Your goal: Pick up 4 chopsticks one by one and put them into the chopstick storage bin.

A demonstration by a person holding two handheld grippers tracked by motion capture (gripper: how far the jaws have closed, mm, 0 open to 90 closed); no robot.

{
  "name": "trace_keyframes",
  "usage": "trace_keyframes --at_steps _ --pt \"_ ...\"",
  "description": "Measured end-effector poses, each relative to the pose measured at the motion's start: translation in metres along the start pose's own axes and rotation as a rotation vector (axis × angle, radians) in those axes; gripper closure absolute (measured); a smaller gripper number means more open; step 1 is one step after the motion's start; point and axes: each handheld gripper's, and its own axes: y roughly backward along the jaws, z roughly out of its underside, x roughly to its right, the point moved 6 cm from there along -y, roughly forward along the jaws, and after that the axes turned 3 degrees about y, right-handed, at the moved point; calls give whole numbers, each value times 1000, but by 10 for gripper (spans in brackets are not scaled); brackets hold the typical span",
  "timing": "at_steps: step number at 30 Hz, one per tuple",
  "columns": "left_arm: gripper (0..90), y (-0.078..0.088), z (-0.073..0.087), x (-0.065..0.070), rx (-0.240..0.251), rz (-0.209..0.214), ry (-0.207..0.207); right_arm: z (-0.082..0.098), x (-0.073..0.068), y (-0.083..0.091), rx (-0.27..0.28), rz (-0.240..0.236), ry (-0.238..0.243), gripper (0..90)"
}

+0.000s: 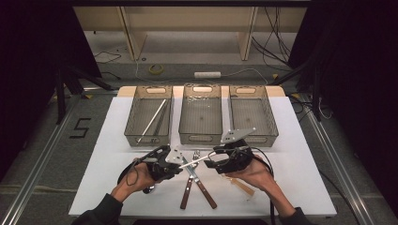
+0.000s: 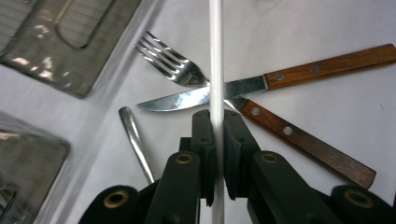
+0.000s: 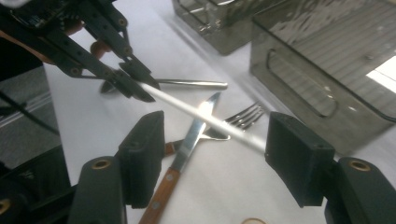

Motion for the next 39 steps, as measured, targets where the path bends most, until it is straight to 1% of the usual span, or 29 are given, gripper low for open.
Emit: trace_keyframes --at_steps 2,5,9,14,18,22,25,28,34,39 --pt "838 2 1 -3 5 -12 16 3 2 4 15 12 -9 371" --pt "838 6 1 -9 20 -25 57 8 4 8 34 26 -18 355" --pt "838 11 1 -15 43 -37 96 14 8 11 61 51 -34 339" --pt "838 17 2 -22 64 -50 139 22 9 13 72 67 -59 319" --pt "838 20 4 -28 77 -67 176 26 9 16 81 87 -65 293" --pt "838 23 5 -33 94 -85 220 31 9 19 108 100 -85 289" --pt "837 27 7 -39 105 -95 244 34 9 21 112 103 -97 289" --pt "837 31 8 -47 115 -114 268 39 8 23 118 111 -101 289" --pt "837 37 11 -68 146 -139 339 46 4 30 129 107 -112 289" --pt "837 38 14 -87 150 -176 381 53 2 35 136 111 -117 289"
